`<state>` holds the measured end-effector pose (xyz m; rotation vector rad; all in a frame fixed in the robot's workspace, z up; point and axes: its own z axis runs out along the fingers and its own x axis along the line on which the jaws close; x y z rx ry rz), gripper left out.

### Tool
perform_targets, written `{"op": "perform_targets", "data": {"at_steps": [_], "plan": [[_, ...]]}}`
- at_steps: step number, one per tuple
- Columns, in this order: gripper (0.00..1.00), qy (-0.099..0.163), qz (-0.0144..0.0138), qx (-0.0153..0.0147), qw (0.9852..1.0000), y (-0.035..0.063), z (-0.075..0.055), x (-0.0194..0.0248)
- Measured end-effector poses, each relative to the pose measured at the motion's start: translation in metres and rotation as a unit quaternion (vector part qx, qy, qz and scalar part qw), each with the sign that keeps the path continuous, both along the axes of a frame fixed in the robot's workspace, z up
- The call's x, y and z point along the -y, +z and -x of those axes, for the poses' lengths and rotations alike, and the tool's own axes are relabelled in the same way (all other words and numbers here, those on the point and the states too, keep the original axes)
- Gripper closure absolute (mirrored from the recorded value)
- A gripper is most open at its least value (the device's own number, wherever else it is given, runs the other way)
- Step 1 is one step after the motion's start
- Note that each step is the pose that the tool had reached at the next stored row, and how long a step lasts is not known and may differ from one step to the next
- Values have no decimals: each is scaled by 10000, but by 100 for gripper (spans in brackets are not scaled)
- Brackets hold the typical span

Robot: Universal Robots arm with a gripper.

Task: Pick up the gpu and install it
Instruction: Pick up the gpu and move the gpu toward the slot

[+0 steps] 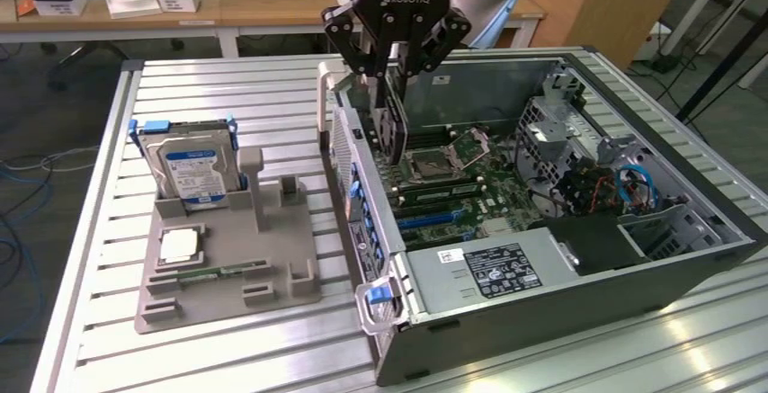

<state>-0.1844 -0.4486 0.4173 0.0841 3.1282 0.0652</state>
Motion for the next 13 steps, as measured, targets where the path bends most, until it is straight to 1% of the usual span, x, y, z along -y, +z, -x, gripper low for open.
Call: {"op": "perform_targets", "data": {"at_steps": [13], "plan": [[74, 0, 0, 0, 10000, 0, -38, 0]]}}
